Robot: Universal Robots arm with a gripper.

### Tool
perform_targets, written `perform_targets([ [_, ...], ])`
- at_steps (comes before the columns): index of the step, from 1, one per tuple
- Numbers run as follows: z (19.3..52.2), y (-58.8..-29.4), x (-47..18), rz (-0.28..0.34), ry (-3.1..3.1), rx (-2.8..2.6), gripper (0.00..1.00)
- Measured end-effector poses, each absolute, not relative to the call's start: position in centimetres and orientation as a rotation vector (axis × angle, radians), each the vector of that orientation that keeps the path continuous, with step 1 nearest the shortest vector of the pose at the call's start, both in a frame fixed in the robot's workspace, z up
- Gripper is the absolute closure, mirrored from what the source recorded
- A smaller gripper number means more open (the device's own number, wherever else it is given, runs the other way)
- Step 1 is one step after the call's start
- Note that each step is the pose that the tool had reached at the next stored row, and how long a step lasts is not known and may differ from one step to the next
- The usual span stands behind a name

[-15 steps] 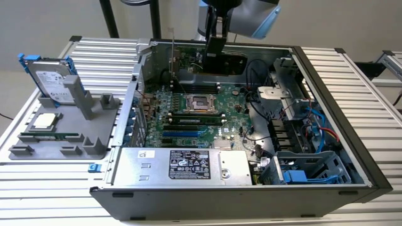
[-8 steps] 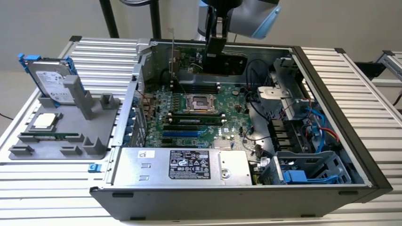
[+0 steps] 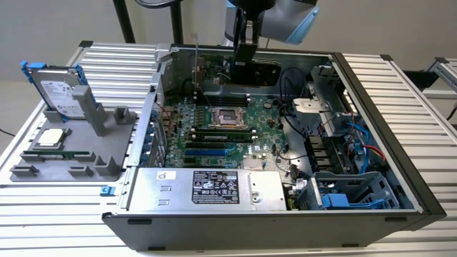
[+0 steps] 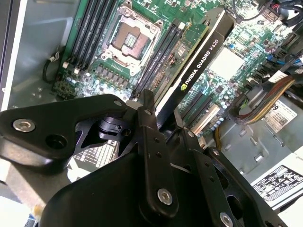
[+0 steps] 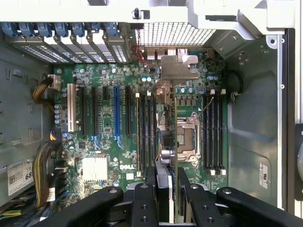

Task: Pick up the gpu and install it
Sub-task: 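Insert the gpu into the slot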

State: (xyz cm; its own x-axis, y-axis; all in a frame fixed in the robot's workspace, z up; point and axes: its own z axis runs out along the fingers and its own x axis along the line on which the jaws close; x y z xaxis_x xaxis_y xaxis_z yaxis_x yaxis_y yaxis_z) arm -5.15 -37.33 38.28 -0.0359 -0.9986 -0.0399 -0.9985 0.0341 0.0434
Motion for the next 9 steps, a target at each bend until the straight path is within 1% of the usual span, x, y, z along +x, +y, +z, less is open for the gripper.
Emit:
perform_targets([
  [9, 37.77, -37.61, -5.20, -0.084, -2.275, 2.190, 1.00],
])
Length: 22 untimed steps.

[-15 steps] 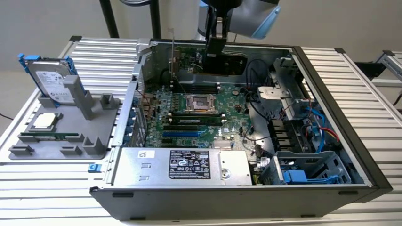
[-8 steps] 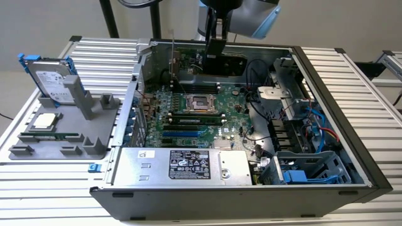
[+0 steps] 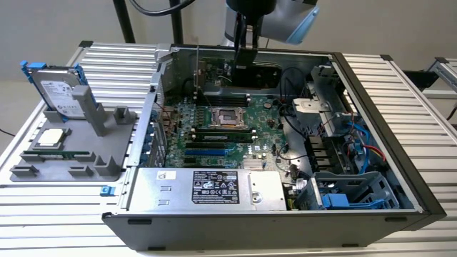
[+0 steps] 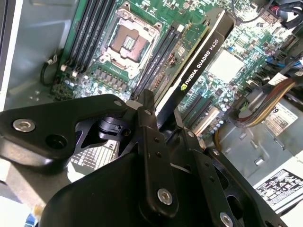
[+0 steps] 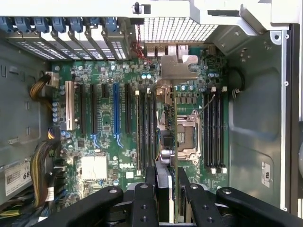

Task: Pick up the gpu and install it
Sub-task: 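Insert the gpu into the slot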

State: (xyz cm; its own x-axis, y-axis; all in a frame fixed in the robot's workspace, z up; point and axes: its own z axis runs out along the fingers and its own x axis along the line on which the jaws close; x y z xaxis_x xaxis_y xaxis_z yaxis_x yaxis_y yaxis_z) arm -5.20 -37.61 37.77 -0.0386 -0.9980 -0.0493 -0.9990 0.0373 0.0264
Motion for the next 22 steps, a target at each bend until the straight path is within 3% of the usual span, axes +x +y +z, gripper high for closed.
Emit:
perform_targets([
  [22, 36.7, -37.7, -5.5, 0.082, 2.320, -2.088, 1.00],
])
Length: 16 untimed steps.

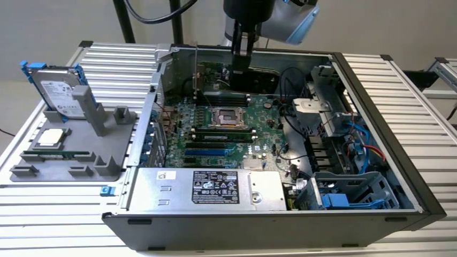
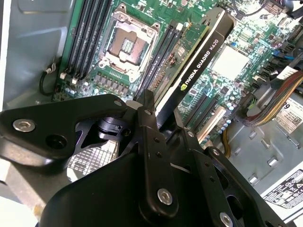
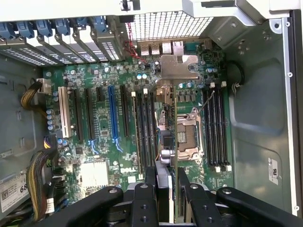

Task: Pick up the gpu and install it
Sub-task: 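Insert the gpu into the slot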

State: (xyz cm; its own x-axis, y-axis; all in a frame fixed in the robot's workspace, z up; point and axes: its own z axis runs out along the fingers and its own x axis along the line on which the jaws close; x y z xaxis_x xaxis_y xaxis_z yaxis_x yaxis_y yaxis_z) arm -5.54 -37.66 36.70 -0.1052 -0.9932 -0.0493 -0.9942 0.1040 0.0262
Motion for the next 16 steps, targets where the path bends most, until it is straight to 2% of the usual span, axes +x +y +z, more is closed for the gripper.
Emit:
perform_targets([
  [16, 36.37, -37.66, -5.53, 0.081, 2.320, -2.088, 1.00],
])
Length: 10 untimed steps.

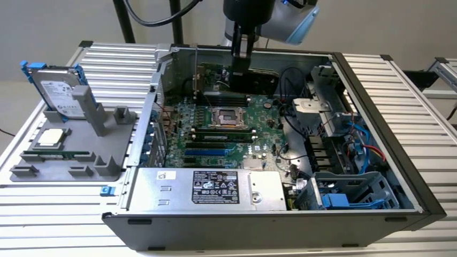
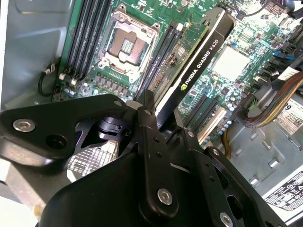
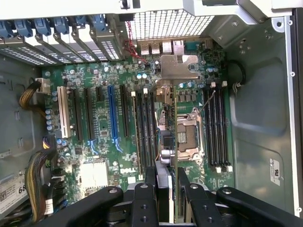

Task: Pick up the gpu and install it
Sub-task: 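Insert the gpu into the slot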

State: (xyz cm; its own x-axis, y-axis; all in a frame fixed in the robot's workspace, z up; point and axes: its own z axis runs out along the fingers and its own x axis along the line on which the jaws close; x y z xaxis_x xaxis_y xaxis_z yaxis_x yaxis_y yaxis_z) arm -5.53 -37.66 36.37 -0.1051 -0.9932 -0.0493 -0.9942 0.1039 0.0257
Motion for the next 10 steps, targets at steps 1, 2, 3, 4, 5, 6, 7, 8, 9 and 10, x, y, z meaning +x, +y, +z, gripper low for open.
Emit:
perform_targets([
  [1, 36.30, -37.66, -5.53, 0.081, 2.319, -2.088, 1.00],
  [2, 36.26, -37.66, -5.54, 0.081, 2.320, -2.088, 1.00],
  [3, 36.23, -37.66, -5.54, 0.081, 2.320, -2.088, 1.00],
  [4, 36.20, -37.66, -5.54, 0.081, 2.320, -2.088, 1.00],
  [5, 36.16, -37.66, -5.53, 0.081, 2.320, -2.088, 1.00],
  [6, 36.13, -37.66, -5.53, 0.081, 2.319, -2.088, 1.00],
  [7, 36.10, -37.66, -5.54, 0.081, 2.320, -2.088, 1.00],
  [8, 36.06, -37.66, -5.53, 0.081, 2.319, -2.088, 1.00],
  [9, 36.02, -37.66, -5.53, 0.081, 2.319, -2.088, 1.00],
  [10, 35.99, -37.66, -5.53, 0.081, 2.319, -2.088, 1.00],
])
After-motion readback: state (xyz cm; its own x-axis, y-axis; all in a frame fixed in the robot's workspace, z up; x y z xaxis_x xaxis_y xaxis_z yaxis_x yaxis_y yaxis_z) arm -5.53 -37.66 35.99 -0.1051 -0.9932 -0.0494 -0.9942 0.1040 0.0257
